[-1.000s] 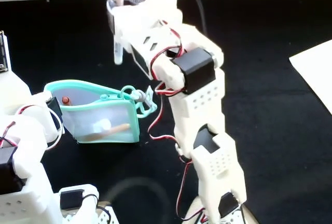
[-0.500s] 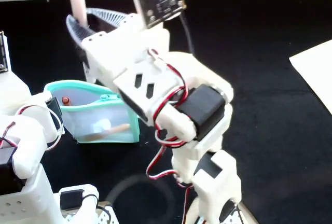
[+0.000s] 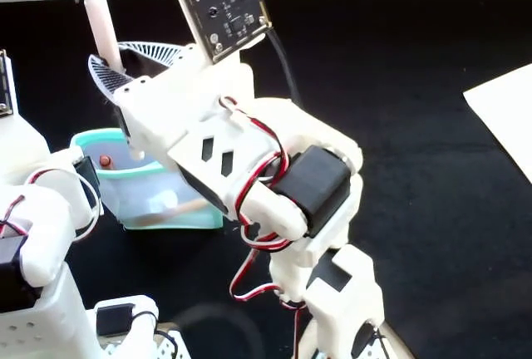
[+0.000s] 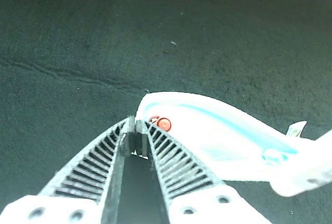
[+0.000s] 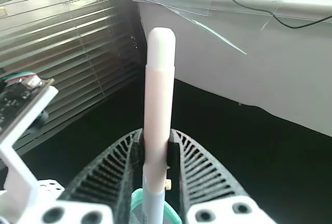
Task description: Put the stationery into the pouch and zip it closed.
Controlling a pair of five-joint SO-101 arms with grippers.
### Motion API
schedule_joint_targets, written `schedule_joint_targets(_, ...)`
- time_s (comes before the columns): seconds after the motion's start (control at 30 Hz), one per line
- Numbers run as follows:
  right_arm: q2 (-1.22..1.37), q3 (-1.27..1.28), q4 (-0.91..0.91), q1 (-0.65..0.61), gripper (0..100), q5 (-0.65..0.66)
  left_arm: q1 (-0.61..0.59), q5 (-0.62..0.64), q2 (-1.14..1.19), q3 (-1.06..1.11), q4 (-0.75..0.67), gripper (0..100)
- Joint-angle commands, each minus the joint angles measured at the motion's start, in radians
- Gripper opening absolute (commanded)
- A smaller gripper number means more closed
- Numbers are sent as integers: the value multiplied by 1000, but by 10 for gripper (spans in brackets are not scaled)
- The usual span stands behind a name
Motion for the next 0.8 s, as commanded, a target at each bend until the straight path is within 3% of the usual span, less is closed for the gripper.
schedule_joint_targets(0.0, 36, -117, -45, -12, 5, -11, 22, 9, 13, 47, 48, 7)
schedule_joint_targets(0.3, 176, -117, -139, -13, 5, -11, 22, 9, 13, 47, 48, 7)
schedule_joint_targets(0.77, 202, -117, -51, -15, 5, -28, 22, 9, 13, 47, 43, 7)
